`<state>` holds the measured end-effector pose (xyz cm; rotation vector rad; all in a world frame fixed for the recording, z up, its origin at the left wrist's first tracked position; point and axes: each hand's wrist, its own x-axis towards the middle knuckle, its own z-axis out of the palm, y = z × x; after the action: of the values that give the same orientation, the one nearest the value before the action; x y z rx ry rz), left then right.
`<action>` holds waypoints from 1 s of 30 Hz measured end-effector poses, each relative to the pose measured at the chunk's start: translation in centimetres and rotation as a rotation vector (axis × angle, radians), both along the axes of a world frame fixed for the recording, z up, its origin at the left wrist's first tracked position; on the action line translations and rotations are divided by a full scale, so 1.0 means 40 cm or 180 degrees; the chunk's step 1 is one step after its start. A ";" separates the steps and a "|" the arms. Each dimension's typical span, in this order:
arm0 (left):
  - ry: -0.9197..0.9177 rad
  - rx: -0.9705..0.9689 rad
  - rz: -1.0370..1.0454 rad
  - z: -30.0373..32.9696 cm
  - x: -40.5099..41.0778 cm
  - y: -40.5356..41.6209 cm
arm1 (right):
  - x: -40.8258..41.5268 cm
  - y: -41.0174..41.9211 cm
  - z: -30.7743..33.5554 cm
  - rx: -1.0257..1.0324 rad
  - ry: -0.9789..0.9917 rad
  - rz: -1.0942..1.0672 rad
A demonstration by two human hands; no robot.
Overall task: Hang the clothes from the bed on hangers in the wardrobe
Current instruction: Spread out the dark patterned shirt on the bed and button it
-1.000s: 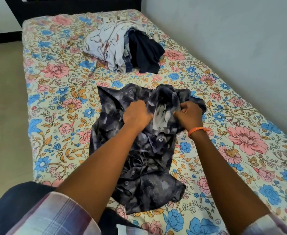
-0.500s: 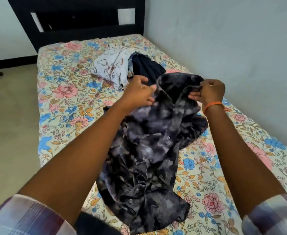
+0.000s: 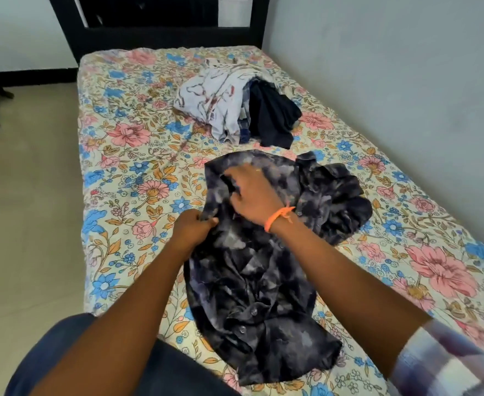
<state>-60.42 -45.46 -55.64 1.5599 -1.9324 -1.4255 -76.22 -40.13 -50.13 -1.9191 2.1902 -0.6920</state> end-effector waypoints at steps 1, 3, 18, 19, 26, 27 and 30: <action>0.0340 0.0206 0.0047 0.012 0.002 -0.001 | 0.030 -0.027 -0.009 0.0327 0.0214 0.0313; 0.1049 0.0796 0.0145 0.035 0.020 -0.014 | 0.066 -0.073 -0.021 0.0897 0.0555 0.0677; -0.1183 -0.0468 0.0474 -0.008 0.205 -0.032 | -0.051 -0.029 0.147 -0.0921 -0.1950 -0.0684; -0.0957 -0.0733 0.0368 -0.001 0.195 -0.018 | -0.036 -0.024 0.153 -0.0835 -0.2092 -0.0629; 0.1336 -0.0004 -0.0363 0.153 0.046 0.094 | 0.065 0.001 0.143 -0.0377 -0.2646 -0.0413; 0.1355 -0.0094 -0.0176 0.154 0.028 0.104 | 0.071 0.006 0.135 -0.0318 -0.2734 -0.0435; 0.1653 0.0040 0.0496 0.150 0.014 0.114 | 0.087 0.018 0.125 -0.0113 -0.3239 -0.0511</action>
<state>-59.85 -40.90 -49.66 1.1600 -1.4678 -1.5799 -72.73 -39.41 -45.11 -0.9893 1.6359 -1.3460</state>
